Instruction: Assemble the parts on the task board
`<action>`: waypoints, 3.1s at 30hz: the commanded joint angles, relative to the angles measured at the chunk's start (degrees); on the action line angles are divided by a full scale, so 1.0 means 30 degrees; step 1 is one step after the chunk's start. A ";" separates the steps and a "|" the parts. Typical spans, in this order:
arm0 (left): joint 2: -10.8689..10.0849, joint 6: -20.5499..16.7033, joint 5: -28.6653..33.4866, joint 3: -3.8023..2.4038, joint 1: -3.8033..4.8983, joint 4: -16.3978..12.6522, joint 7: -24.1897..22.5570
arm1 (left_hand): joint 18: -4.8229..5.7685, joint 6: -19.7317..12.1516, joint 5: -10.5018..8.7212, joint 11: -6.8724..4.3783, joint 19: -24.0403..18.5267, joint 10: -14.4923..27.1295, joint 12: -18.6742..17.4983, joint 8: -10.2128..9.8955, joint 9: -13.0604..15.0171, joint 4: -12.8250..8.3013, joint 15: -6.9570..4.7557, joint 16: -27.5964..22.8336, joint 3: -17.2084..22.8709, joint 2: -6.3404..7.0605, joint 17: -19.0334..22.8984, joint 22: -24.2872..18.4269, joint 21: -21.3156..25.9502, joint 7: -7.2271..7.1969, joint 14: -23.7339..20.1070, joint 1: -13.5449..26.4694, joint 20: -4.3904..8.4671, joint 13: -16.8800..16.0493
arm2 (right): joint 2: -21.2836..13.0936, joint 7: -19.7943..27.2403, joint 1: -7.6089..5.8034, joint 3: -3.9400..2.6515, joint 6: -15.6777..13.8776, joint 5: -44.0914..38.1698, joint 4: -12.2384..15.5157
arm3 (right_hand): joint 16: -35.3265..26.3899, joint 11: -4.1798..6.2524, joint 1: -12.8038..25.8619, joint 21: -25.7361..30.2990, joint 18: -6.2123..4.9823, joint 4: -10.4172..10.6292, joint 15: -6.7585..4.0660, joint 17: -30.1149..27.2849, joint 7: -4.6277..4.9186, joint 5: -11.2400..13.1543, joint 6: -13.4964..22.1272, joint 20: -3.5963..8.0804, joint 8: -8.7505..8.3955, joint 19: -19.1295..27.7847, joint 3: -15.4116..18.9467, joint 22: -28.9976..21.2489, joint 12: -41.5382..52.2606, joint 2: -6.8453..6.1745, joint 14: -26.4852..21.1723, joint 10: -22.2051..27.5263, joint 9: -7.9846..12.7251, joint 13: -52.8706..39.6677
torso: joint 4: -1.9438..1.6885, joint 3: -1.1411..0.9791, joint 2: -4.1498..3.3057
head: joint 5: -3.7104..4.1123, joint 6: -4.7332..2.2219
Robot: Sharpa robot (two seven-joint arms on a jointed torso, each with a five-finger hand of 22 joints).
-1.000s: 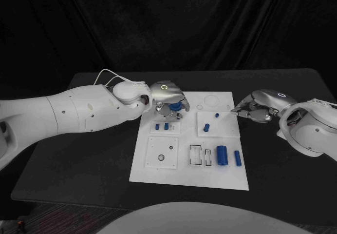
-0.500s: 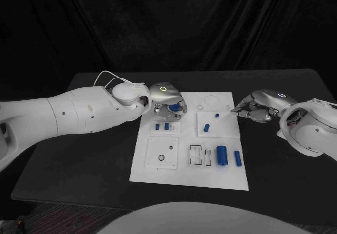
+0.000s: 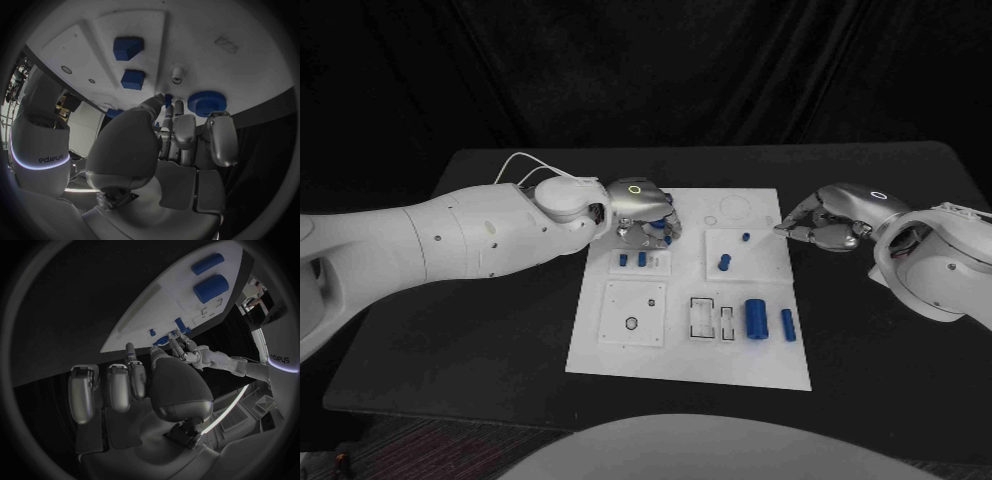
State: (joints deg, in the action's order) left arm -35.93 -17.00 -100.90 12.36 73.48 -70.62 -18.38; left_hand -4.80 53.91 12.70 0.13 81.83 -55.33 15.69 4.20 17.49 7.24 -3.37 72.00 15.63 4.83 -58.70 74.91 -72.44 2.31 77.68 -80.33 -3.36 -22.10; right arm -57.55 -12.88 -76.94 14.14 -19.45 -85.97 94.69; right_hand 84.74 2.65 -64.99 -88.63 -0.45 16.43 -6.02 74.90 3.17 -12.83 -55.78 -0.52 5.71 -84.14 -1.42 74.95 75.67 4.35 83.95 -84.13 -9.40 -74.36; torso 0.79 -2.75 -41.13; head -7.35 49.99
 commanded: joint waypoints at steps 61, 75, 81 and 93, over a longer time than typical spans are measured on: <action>-0.3277 -0.0354 0.0001 -0.0018 0.0466 -0.2710 0.1303 | 0.0278 0.2346 -0.1128 0.0061 -0.0046 -0.2907 -0.1835 0.0171 -0.0205 -0.1804 -0.0017 -0.1651 0.2176 0.0030 0.2712 0.3268 0.0334 0.0379 -0.0213 -0.0365 0.0039 0.1558 | -0.0054 0.0025 0.0220 -0.0010 -0.0109 -0.0055 -0.0030 | -0.0138 -0.0109 -0.0178 0.0124 -0.0015 0.0052 0.0128 0.1073 0.0025 -0.0085 -0.0174 -0.0134 -0.0117 -0.1609 0.0115 0.4801 -0.0151 0.0072 0.1306 0.0037 0.0018 0.0147 | -0.0103 0.0012 0.0022 | 0.0016 0.0004; -0.3089 -0.0049 0.0001 -0.0017 0.0318 -0.2519 0.1269 | 0.0257 0.2332 -0.1151 0.0078 -0.0095 -0.2887 -0.1863 0.0161 -0.0211 -0.1798 -0.0005 -0.1730 0.2175 0.0041 0.2846 0.3241 0.0439 0.0387 -0.0272 -0.0335 0.0036 0.1567 | -0.0049 0.0088 0.0276 -0.0010 -0.0118 0.0363 -0.0070 | -0.0135 -0.0111 -0.0196 0.0165 -0.0026 0.0041 0.0129 0.1081 0.0030 -0.0086 -0.0181 -0.0135 -0.0119 -0.1585 0.0109 0.4786 -0.0183 0.0085 0.1307 0.0047 0.0020 0.0179 | -0.0089 0.0016 -0.0017 | -0.0014 0.0004; -0.3124 -0.0017 0.0001 -0.0017 0.0292 -0.2608 0.1267 | 0.0254 0.2330 -0.1180 0.0088 -0.0108 -0.2864 -0.1891 0.0158 -0.0214 -0.1793 0.0007 -0.1760 0.2168 0.0065 0.2888 0.3236 0.0465 0.0392 -0.0306 -0.0303 0.0033 0.1577 | -0.0052 0.0095 0.0284 -0.0010 -0.0121 0.0398 -0.0085 | -0.0135 -0.0111 -0.0196 0.0165 -0.0026 0.0041 0.0129 0.1081 0.0030 -0.0086 -0.0181 -0.0135 -0.0119 -0.1585 0.0109 0.4786 -0.0183 0.0085 0.1307 0.0047 0.0020 0.0179 | -0.0094 0.0004 0.0000 | -0.0026 0.0004; -0.3223 0.0033 0.0001 -0.0017 0.0257 -0.2870 0.1162 | 0.0252 0.2332 -0.1220 0.0100 -0.0119 -0.2864 -0.1913 0.0156 -0.0216 -0.1776 0.0020 -0.1782 0.2151 0.0096 0.2924 0.3233 0.0484 0.0399 -0.0337 -0.0245 0.0027 0.1585 | -0.0058 0.0087 0.0296 -0.0010 -0.0129 0.0409 -0.0081 | -0.0135 -0.0111 -0.0196 0.0165 -0.0026 0.0041 0.0129 0.1081 0.0030 -0.0086 -0.0181 -0.0135 -0.0119 -0.1585 0.0109 0.4786 -0.0183 0.0085 0.1307 0.0047 0.0020 0.0179 | -0.0088 -0.0011 0.0013 | 0.0008 0.0004</action>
State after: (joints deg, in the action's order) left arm -45.59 -17.37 -100.96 12.34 74.38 -78.99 -14.33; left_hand -3.94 61.20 9.26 0.33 81.83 -64.16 10.15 4.86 16.75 1.65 -3.16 66.99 22.01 5.22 -50.01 74.90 -71.32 3.47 77.08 -81.57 -3.37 -17.40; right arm -57.67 -12.73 -76.21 14.14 -19.48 -84.79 94.39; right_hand 84.52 2.64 -65.24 -88.51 -0.44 16.59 -6.02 74.90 3.38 -12.82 -55.98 -0.52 5.71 -84.14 -1.26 74.95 75.27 4.59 83.94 -84.12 -9.43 -73.95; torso 0.53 -2.78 -41.09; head -7.40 49.99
